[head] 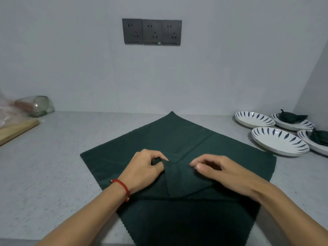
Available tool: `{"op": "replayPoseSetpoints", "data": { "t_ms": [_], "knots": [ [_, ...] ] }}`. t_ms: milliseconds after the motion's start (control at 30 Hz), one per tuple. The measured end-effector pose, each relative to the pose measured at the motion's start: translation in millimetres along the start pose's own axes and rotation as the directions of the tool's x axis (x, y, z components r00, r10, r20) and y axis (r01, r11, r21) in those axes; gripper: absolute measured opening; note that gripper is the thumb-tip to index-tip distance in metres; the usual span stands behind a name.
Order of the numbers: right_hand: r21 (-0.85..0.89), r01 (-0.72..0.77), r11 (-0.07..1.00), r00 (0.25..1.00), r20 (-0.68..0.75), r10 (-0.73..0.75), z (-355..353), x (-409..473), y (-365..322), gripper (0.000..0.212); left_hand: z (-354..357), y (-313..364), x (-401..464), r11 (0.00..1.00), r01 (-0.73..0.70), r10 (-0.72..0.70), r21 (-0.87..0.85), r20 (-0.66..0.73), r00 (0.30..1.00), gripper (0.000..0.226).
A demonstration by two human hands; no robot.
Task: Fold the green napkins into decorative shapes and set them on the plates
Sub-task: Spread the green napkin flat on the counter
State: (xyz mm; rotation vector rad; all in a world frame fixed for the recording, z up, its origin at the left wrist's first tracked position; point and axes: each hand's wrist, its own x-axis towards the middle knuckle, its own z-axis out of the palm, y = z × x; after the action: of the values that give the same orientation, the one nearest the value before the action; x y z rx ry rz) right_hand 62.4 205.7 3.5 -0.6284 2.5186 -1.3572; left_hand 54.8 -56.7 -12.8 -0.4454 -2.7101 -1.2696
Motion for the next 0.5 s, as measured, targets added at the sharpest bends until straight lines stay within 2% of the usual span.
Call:
{"op": "replayPoseSetpoints", "data": {
  "t_ms": [67,133,167,233,300,333,400,433,500],
  "knots": [
    [0.017,-0.022,1.0,0.999,0.048,0.021,-12,8,7,0.048,-2,-7,28,0.994,0.105,-0.104,0.034,-0.034,0.994,0.025],
    [-0.124,-0.041,0.991,0.999,-0.001,0.041,-19,28,19,0.06,-1,-14,56,0.98,0.182,-0.177,0.078,-0.068,0.982,0.034],
    [-0.229,-0.044,0.973,0.998,-0.063,0.03,-20,42,26,0.059,1,-17,68,0.973,0.212,-0.205,0.096,-0.081,0.975,0.034],
    [-0.352,-0.037,0.935,0.982,-0.184,-0.03,-21,80,38,0.041,2,-25,96,0.958,0.248,-0.235,0.142,-0.1,0.967,0.033],
    [-0.358,-0.037,0.933,0.964,-0.258,-0.061,-24,124,49,0.007,1,-37,129,0.939,0.274,-0.251,0.206,-0.13,0.959,0.033],
    [-0.363,-0.056,0.93,0.958,-0.283,-0.053,-26,143,53,0.012,1,-42,144,0.923,0.283,-0.254,0.26,-0.141,0.957,0.032],
    [-0.379,-0.137,0.915,0.946,-0.324,0.007,-32,187,64,0.038,1,-53,180,0.879,0.272,-0.214,0.391,-0.185,0.959,0.027],
    [-0.375,-0.183,0.909,0.937,-0.347,0.046,-36,205,69,0.042,1,-58,194,0.854,0.273,-0.203,0.444,-0.2,0.959,0.025],
    [-0.391,-0.266,0.881,0.916,-0.386,0.105,-45,243,76,0.038,4,-68,230,0.822,0.274,-0.189,0.499,-0.215,0.958,0.025]
  ]
}}
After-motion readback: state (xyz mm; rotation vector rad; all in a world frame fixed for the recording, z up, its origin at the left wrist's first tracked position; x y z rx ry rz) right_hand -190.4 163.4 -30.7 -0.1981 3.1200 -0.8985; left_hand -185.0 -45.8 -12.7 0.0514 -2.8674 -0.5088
